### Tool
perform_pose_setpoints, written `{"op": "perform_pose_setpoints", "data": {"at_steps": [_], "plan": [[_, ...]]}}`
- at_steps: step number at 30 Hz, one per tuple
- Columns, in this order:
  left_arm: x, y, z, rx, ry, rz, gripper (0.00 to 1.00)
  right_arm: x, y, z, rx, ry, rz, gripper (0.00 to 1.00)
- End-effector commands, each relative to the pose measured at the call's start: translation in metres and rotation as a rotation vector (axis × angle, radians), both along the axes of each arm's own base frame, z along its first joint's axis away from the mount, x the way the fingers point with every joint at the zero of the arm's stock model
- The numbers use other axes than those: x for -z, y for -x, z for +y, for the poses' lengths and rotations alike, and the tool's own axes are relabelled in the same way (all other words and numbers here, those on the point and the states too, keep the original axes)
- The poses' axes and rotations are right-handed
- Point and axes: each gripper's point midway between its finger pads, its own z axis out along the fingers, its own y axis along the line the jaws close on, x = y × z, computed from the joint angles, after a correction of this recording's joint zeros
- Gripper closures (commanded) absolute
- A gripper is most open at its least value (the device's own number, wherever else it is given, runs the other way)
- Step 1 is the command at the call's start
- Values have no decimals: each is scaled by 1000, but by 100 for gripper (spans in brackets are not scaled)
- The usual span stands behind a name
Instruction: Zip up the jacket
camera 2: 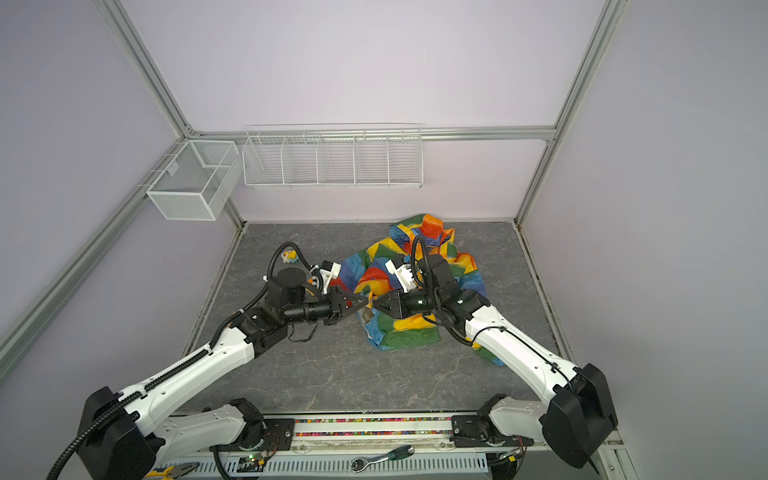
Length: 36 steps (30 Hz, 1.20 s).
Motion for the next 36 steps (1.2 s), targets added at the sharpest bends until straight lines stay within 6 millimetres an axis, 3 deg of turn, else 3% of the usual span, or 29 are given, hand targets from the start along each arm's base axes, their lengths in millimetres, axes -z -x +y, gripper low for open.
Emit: {"op": "perform_pose_setpoints", "data": {"at_steps": [1, 20, 36], "plan": [[-10, 2, -1, 11, 33, -21, 100, -4, 5, -2, -19, -20, -14, 74], [-10, 3, 0, 12, 39, -14, 100, -11, 2, 10, -47, -90, 3, 77], [-12, 3, -2, 17, 43, -13, 100, -1, -4, 7, -19, -75, 25, 80]]}}
